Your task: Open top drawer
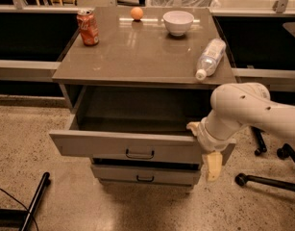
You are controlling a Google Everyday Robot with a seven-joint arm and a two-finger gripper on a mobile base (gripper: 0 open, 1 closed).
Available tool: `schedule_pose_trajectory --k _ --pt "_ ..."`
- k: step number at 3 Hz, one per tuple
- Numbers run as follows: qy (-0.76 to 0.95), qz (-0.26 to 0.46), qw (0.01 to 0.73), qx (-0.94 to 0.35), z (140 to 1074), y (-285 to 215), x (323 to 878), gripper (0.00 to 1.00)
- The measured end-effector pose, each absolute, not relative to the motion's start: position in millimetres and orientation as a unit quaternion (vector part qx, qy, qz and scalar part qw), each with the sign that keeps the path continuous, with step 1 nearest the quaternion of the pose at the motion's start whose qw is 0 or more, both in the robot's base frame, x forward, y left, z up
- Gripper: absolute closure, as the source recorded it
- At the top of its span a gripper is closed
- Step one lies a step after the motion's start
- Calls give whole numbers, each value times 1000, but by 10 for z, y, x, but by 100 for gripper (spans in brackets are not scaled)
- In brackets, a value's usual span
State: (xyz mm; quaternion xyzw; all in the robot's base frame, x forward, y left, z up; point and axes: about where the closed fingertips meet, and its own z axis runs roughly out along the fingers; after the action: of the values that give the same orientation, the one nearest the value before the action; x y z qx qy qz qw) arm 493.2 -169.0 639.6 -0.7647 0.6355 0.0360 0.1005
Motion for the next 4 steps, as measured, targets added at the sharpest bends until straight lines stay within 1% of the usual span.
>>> schedule_pose_trajectory --k 2,3,4 --pt "594 51 74 -799 6282 -1406 4617 29" --pt "582 57 70 -808 6285 -1353 4564 52" --pt "572 61 69 -815 6339 -1320 4538 57"
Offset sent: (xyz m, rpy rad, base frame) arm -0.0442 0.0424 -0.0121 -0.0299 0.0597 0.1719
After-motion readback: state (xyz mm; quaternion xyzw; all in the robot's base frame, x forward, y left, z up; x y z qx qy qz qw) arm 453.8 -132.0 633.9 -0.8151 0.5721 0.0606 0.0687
